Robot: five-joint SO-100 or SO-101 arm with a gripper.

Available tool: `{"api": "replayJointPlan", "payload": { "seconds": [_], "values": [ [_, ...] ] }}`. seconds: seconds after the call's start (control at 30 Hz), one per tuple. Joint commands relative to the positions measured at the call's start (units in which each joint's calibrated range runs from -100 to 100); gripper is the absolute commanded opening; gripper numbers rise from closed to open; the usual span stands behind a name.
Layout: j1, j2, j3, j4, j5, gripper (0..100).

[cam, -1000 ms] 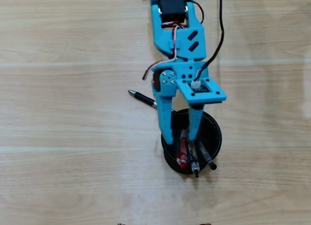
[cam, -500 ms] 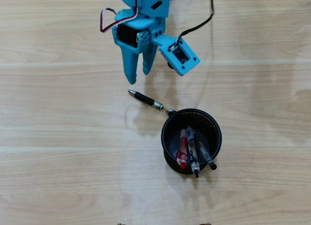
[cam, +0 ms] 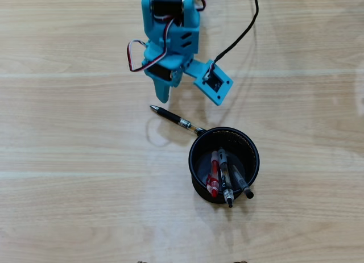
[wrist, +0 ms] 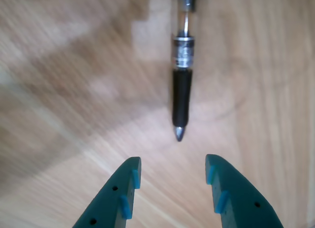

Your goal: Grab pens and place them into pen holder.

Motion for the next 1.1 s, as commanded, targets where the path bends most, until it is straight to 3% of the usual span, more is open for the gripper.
{"api": "replayJointPlan", "payload": {
  "seconds": [0.0, 0.27, 1.07],
  "values": [
    [-0.5, 1.0, -0.9, -0.5, 0.2, 16],
    [-1.9, 5.6, -0.9, -7.6, 0.3, 16],
    [-1.7, 15.2, -6.1, -11.5, 1.6, 15]
  ]
}}
